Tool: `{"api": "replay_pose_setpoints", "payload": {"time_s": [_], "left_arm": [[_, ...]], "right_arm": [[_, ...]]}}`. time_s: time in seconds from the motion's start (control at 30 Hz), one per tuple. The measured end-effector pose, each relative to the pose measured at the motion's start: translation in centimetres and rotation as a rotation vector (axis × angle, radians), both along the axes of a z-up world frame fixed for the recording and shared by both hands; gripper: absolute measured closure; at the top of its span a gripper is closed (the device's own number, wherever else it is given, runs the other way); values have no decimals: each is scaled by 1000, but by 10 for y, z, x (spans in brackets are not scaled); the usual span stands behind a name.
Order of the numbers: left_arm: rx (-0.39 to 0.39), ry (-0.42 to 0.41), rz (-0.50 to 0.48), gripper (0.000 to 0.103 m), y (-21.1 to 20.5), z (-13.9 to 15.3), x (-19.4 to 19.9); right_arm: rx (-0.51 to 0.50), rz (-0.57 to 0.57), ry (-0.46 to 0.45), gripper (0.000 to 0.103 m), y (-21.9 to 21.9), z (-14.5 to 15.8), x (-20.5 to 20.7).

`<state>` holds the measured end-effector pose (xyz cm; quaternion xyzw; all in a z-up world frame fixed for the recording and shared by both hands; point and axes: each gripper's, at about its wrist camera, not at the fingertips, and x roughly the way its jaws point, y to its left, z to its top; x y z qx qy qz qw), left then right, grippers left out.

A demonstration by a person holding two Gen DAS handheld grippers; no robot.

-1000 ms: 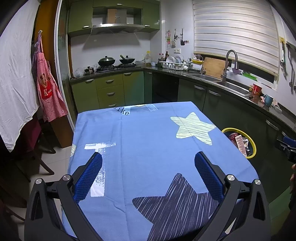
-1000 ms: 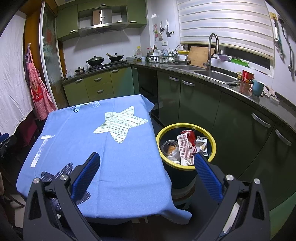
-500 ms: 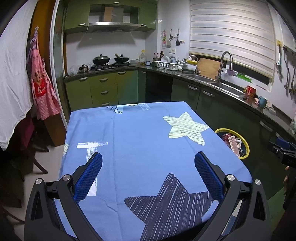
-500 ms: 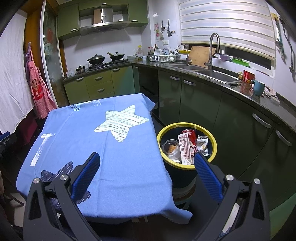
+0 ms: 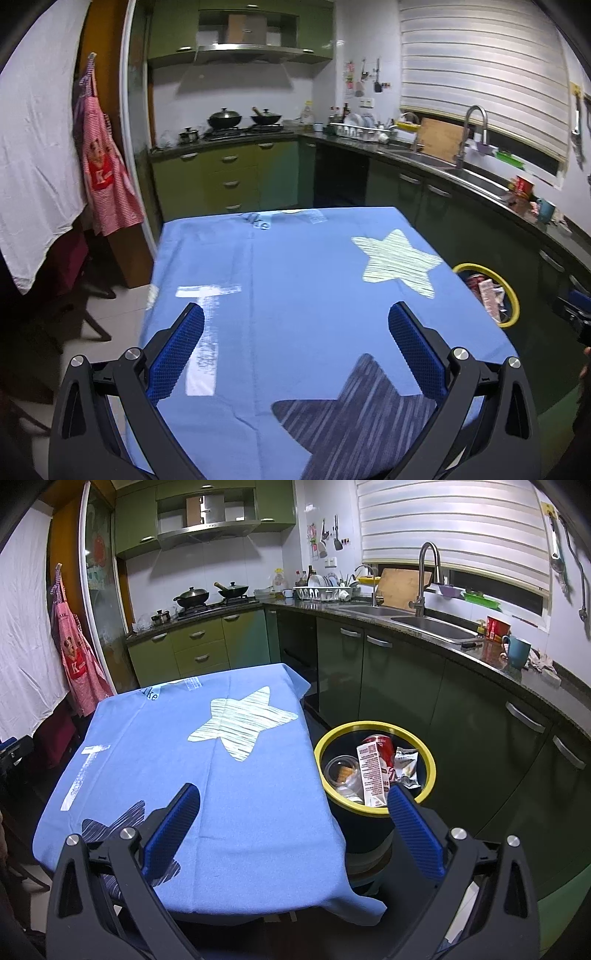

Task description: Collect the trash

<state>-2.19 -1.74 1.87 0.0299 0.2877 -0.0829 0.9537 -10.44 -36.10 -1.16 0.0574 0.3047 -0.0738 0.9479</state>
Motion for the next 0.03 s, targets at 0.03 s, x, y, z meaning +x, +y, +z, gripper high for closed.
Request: {"api": "replay_pose_setpoints", "payload": {"time_s": [0.03], "left_arm": [[5, 3, 7, 5, 2, -1, 3]], "right_arm": [[0, 2, 3, 6, 2, -1, 0]]}}
